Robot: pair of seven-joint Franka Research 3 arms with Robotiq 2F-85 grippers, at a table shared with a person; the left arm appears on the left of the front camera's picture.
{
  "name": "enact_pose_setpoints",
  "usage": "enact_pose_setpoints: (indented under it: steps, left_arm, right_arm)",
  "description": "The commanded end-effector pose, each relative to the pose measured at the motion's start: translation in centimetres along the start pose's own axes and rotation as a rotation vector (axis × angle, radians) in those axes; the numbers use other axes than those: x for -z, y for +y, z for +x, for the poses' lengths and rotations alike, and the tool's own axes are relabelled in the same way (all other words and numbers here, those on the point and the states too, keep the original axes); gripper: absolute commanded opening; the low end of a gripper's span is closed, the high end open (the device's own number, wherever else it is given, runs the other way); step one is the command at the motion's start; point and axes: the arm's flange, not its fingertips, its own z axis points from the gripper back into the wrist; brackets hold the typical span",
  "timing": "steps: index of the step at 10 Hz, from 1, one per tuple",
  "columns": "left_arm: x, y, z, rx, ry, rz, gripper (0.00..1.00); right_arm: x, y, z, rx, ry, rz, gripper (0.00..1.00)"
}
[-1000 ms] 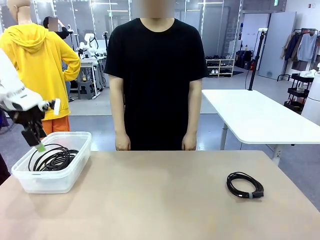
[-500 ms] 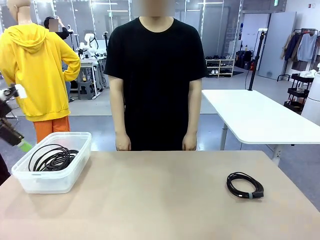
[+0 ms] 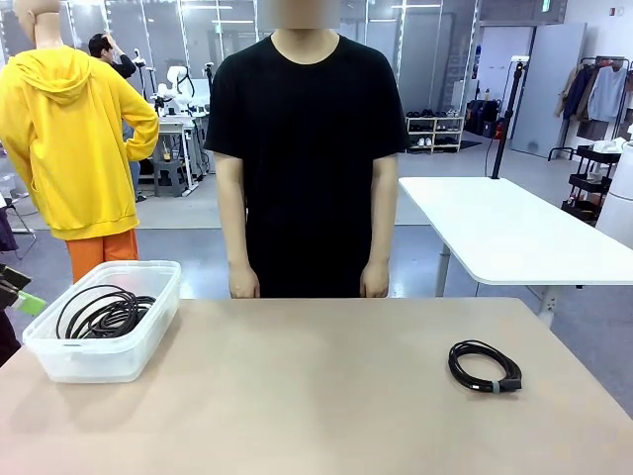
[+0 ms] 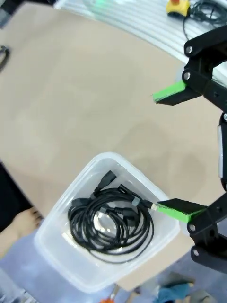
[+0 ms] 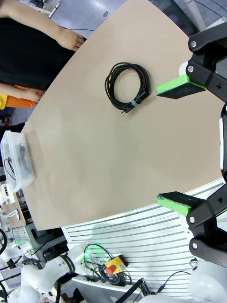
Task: Organize and store the cables.
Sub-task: Place the USB Extension Cable into the Organizing box.
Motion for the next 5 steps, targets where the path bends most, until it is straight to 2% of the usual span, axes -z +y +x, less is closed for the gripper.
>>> enact_pose_setpoints:
  steps: [1,4,5]
  left_arm:
    - [-0.2,-0.8,0.2,-0.034,0.047,0.01,1.0]
    - [-0.2,-0.8,0.2,-0.034,0.047,0.01,1.0]
    - [-0.2,-0.8,0.2,-0.034,0.047,0.01,1.0]
  right_arm:
    - [-0.1,0.1,0.1,-0.011,-0.01,-0.001,1.0]
    - [0.0,0.0,0.0,0.0,0.0,0.0,1.0]
    - [-1.3,2.0,2.9,-0.067,0.091,-0.003,1.0]
